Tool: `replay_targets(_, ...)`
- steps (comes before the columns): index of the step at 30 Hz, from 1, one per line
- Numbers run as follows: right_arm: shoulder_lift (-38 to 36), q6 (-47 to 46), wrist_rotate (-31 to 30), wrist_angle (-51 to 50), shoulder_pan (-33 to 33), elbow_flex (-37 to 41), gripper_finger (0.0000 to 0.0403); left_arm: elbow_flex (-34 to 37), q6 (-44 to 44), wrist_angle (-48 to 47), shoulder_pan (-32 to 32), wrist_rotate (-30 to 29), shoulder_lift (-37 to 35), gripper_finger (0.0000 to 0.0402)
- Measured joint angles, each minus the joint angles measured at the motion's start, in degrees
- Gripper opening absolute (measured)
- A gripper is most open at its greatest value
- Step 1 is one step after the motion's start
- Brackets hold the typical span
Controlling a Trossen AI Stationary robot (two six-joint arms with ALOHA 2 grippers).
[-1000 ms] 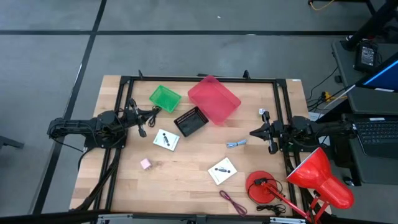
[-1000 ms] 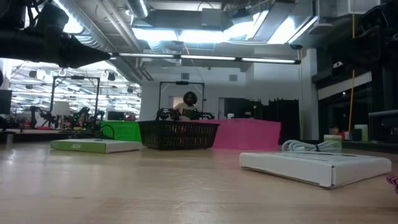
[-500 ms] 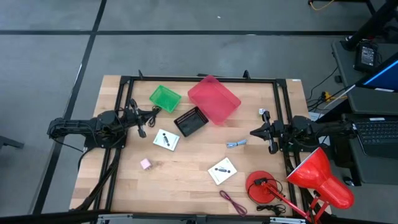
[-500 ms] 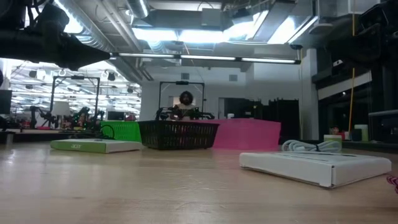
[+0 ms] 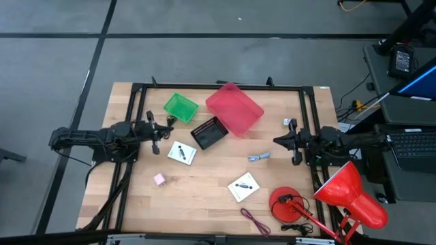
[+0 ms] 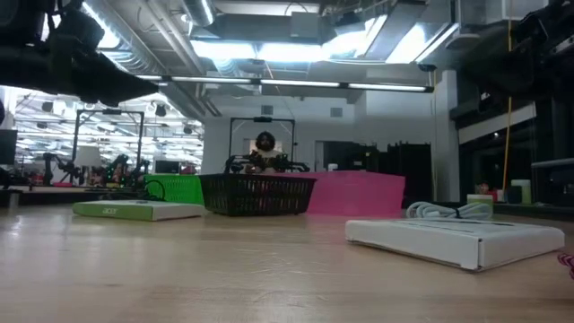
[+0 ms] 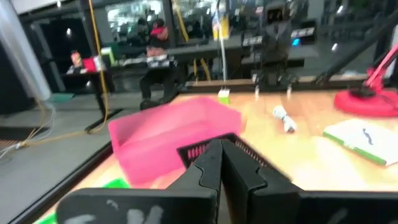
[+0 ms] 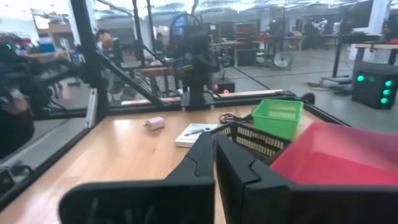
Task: Pick and place items into bin
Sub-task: Put the black charger cable into the green bin
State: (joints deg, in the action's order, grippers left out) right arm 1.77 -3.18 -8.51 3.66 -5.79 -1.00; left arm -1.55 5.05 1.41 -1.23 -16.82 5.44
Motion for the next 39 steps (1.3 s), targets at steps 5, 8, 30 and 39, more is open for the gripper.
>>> replay_targets(5,4.85,0.94,-1.29,-0.44,2.06,-3.14,0.0000,-4.35,-1.23,-0.52,0.00,-2.62,7.16,0.0003)
replay_targets(8,8.64,0.48,-2.06,-2.00,3.90,-6.17,0.0000,-7.18,-1.26,-0.51,0.00,-2.80,11.44,0.0003)
replay_targets(30,31.82,-2.43,-9.01,-5.23,15.26,-15.53,0.0000,-29.04,-42.03,-41.09,0.00,-14.36,33.39,0.0004)
replay_targets(39,32.40,-2.43,-8.99,-4.75,15.55,-15.53,0.0000,-29.13,-46.01,-43.50,0.00,-14.14,35.95,0.0062)
